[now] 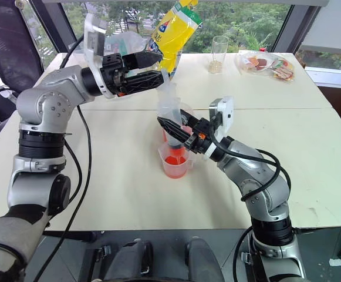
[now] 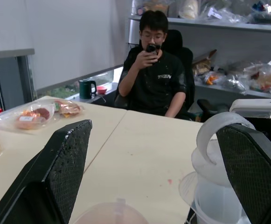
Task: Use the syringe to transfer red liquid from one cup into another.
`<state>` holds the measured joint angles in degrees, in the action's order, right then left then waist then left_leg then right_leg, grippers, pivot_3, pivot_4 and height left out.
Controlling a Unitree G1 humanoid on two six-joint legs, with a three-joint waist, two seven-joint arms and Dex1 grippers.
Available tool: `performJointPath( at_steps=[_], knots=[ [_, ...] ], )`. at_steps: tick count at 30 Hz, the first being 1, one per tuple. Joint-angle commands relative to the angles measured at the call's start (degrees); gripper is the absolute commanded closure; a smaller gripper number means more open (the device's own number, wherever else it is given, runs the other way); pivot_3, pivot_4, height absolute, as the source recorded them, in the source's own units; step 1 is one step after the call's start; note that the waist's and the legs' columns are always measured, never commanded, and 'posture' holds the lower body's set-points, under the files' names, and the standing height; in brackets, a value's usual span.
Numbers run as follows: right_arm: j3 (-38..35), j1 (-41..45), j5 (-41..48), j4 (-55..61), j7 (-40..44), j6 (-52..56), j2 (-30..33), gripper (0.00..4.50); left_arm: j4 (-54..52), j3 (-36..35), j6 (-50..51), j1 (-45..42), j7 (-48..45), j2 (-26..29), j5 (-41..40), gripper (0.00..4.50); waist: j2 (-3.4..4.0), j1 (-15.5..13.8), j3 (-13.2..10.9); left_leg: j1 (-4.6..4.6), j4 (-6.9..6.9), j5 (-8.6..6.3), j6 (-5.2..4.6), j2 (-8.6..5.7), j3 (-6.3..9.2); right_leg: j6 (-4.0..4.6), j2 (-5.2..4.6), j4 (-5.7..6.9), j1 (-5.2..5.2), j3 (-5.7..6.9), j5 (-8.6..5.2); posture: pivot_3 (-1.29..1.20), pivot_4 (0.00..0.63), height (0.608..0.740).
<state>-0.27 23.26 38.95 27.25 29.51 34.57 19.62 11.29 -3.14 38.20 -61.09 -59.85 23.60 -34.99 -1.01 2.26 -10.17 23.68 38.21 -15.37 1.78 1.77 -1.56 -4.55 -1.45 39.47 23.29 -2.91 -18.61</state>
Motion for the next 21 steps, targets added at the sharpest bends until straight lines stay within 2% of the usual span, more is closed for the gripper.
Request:
performJointPath(
  at_steps=[1, 2, 8, 9, 21],
  knots=[
    [-0.3, 1.1, 0.4, 3.2, 0.0, -1.2, 0.0, 3.13, -1.6, 1.3, 0.0, -0.2, -0.9, -1.3, -0.7, 0.72, 0.00, 0.0, 0.0, 0.00, 0.00, 0.00, 0.00, 0.00, 0.00, 0.00, 0.00, 0.00, 0.00, 0.00, 0.00, 0.00, 0.150, 0.740],
    [-0.2, 1.1, 0.4, 3.2, 0.0, -1.2, 0.1, 3.13, -1.9, 1.3, 0.4, -0.1, -1.0, -1.5, -1.0, 1.01, 0.00, 0.0, 0.0, 0.00, 0.00, 0.00, 0.00, 0.00, 0.00, 0.00, 0.00, 0.00, 0.00, 0.00, 0.00, 0.00, 0.150, 0.740],
    [-0.3, 1.5, 0.4, 2.9, -0.1, -1.2, 0.2, 3.13, -3.8, 1.6, 2.2, 0.6, -2.5, -1.6, -2.3, 4.07, 0.00, 0.1, 0.0, 0.00, 0.00, 0.00, 0.00, 0.00, 0.00, 0.00, 0.01, 0.00, 0.00, 0.00, 0.00, 0.00, 0.150, 0.740],
    [-0.3, 1.6, 0.4, 2.9, -0.1, -1.2, 0.2, 3.13, -4.1, 1.7, 2.5, 0.8, -2.7, -1.6, -2.5, 4.41, 0.00, 0.1, 0.0, 0.00, 0.00, 0.00, 0.00, 0.00, 0.00, 0.00, 0.00, 0.00, 0.00, 0.00, 0.00, 0.00, 0.150, 0.740],
    [-1.3, 5.1, 0.5, 0.9, -0.5, -2.3, -0.6, 3.13, -8.2, 4.8, 3.5, 5.3, -4.9, -0.3, -2.0, 4.41, 0.00, 0.1, 0.0, -0.02, 0.00, 0.00, 0.00, 0.00, 0.01, 0.00, 0.00, 0.00, -0.02, -0.01, 0.00, 0.00, 0.150, 0.740]
  ],
)
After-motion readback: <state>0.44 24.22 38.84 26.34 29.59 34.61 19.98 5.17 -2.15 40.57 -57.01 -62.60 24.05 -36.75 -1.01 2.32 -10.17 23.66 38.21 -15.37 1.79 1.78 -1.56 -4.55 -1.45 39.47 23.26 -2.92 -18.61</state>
